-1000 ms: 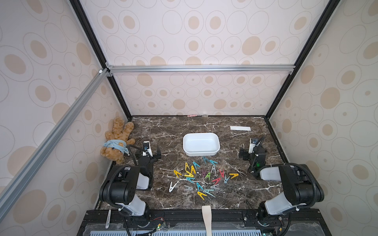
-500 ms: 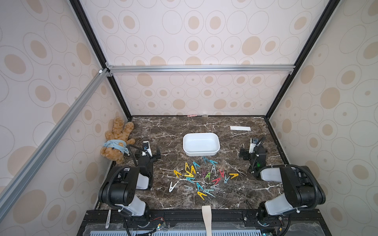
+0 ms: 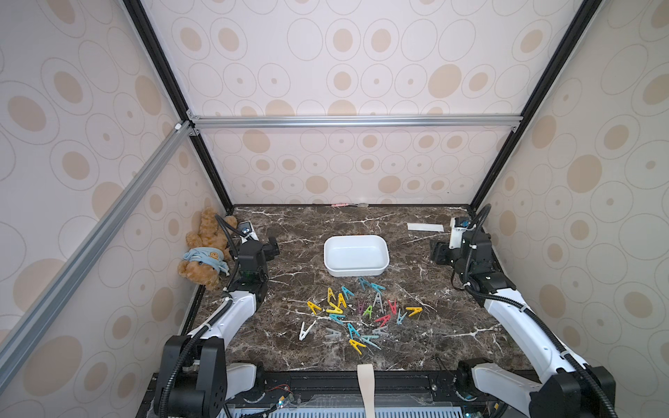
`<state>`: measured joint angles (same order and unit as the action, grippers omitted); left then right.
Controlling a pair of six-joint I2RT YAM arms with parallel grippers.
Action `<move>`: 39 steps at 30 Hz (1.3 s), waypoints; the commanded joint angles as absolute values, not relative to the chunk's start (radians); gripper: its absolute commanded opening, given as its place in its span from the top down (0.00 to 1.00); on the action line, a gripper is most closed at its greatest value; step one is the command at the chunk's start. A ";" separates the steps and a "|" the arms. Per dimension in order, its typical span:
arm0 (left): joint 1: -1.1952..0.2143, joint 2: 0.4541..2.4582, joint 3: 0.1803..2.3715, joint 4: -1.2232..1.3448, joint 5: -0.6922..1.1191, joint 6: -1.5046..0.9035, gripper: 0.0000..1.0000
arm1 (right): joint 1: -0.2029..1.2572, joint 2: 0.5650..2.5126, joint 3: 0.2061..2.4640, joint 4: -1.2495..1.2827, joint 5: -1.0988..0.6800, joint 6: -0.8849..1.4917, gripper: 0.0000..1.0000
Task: Put the clothespins into the storage box
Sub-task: Pick up the clothespin from the center of the board.
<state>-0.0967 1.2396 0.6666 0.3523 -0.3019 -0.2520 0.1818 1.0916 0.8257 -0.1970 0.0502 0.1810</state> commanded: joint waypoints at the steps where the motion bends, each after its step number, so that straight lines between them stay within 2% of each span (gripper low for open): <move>1: -0.146 1.220 0.749 -0.002 -0.263 -0.359 0.05 | 0.286 1.094 0.837 -0.542 -0.016 0.253 0.33; 7: -0.200 1.223 0.810 -0.200 -0.140 -0.420 0.13 | 0.467 1.158 0.842 -0.668 -0.023 0.333 0.39; 9: -0.214 1.218 0.817 -0.240 -0.102 -0.414 0.21 | 0.489 1.194 0.853 -0.706 -0.036 0.365 0.43; 11: -0.231 1.223 0.834 -0.306 -0.066 -0.405 0.22 | 0.514 1.219 0.852 -0.732 -0.044 0.400 0.44; 13: -0.260 1.233 0.835 -0.370 -0.027 -0.403 0.28 | 0.547 1.216 0.833 -0.726 -0.040 0.423 0.44; 18: -0.364 1.261 0.799 -0.482 0.035 -0.454 0.44 | 0.554 1.221 0.817 -0.683 -0.086 0.455 0.45; 22: -0.459 1.225 0.732 -0.551 0.014 -0.514 0.54 | 0.554 1.253 0.858 -0.683 -0.118 0.445 0.48; 25: -0.547 1.213 0.736 -0.597 -0.009 -0.566 0.55 | 0.554 1.272 0.887 -0.669 -0.141 0.432 0.49; 28: -0.578 1.235 0.734 -0.653 0.011 -0.642 0.67 | 0.554 1.297 0.933 -0.670 -0.162 0.412 0.49; 32: -0.635 1.241 0.729 -0.678 -0.009 -0.701 0.68 | 0.554 1.308 0.971 -0.667 -0.180 0.399 0.49; 34: -0.653 1.240 0.727 -0.701 -0.049 -0.739 0.73 | 0.554 1.303 0.972 -0.654 -0.187 0.400 0.49; 39: -0.654 1.246 0.673 -0.665 -0.038 -0.798 0.71 | 0.554 1.307 0.949 -0.607 -0.212 0.405 0.49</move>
